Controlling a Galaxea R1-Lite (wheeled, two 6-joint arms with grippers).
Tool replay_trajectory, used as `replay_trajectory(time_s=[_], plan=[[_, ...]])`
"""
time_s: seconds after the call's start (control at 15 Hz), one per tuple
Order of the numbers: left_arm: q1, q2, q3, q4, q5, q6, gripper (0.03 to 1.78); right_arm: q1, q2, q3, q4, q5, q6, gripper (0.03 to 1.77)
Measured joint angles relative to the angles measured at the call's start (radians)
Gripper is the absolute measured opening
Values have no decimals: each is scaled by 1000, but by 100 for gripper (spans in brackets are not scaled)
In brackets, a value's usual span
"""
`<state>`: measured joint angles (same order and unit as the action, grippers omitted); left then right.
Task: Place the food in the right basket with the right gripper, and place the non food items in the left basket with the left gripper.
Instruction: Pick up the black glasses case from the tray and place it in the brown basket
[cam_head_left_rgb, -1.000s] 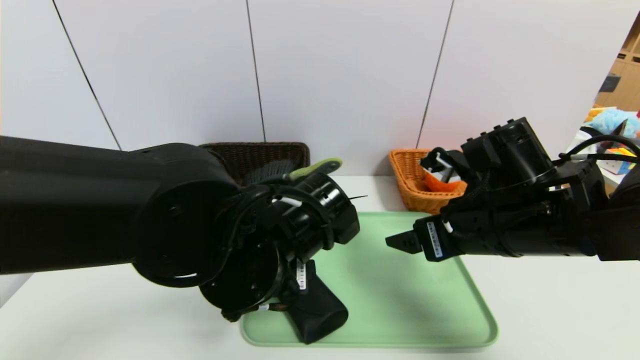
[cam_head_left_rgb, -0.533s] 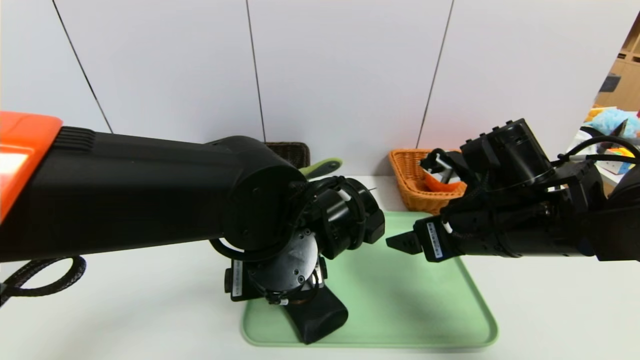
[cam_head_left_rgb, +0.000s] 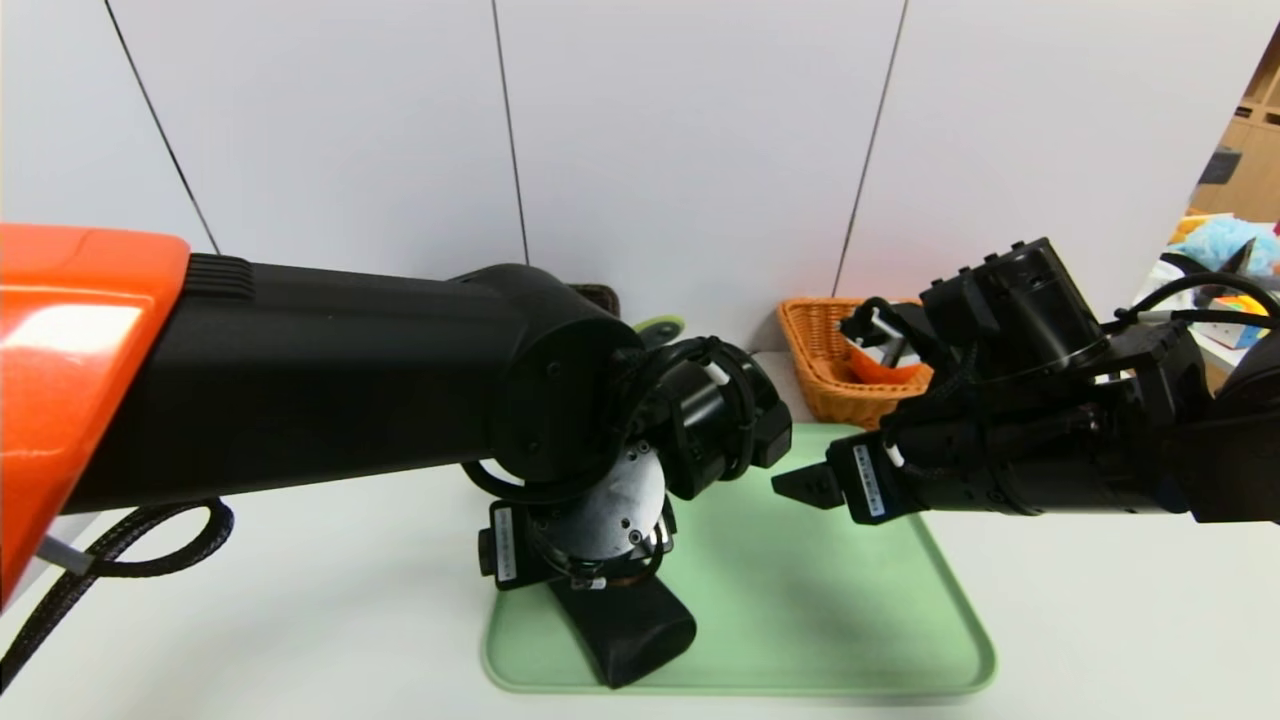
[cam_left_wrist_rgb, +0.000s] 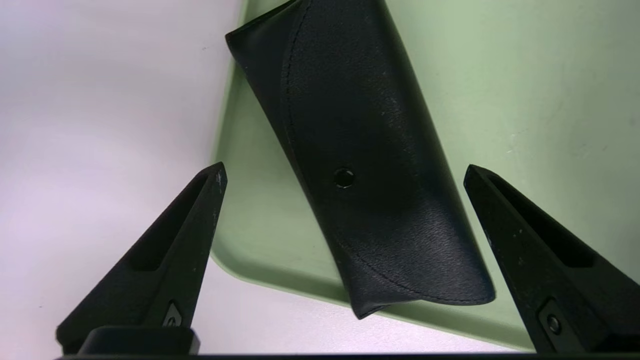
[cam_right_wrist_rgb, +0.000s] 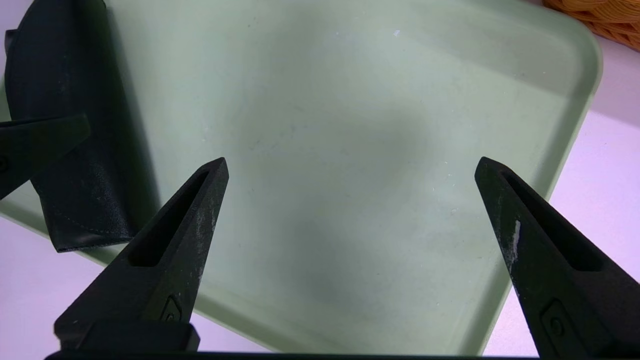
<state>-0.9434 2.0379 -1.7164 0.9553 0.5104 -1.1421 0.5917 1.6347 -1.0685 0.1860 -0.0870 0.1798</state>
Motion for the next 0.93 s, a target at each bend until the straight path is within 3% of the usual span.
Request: replay_trajectory(time_s=[0.4, 0.93], plan=[[0, 63, -119, 91, 6, -70, 169, 1, 0, 1, 0, 0, -2, 170], [0, 99, -130, 93, 8, -109, 169, 1, 0, 4, 9, 0, -3, 170]])
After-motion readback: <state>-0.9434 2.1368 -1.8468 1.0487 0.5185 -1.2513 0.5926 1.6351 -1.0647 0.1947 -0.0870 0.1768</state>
